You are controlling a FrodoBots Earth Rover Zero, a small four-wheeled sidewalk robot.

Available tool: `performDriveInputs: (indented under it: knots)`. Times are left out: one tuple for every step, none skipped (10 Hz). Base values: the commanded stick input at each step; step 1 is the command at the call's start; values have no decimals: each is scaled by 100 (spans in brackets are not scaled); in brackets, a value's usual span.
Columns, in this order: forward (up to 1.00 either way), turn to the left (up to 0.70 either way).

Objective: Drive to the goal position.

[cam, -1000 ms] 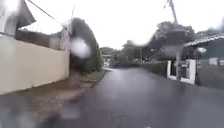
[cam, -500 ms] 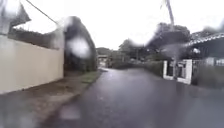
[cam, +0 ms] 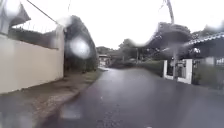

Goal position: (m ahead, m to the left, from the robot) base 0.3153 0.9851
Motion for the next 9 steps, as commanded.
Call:
performDriveInputs:
  knots:
    - [70,-7]
    - [70,-6]
    - [70,-4]
    - [70,-2]
    - [70,-1]
    - [70,0]
    - [70,0]
    - [70,0]
    - [70,0]
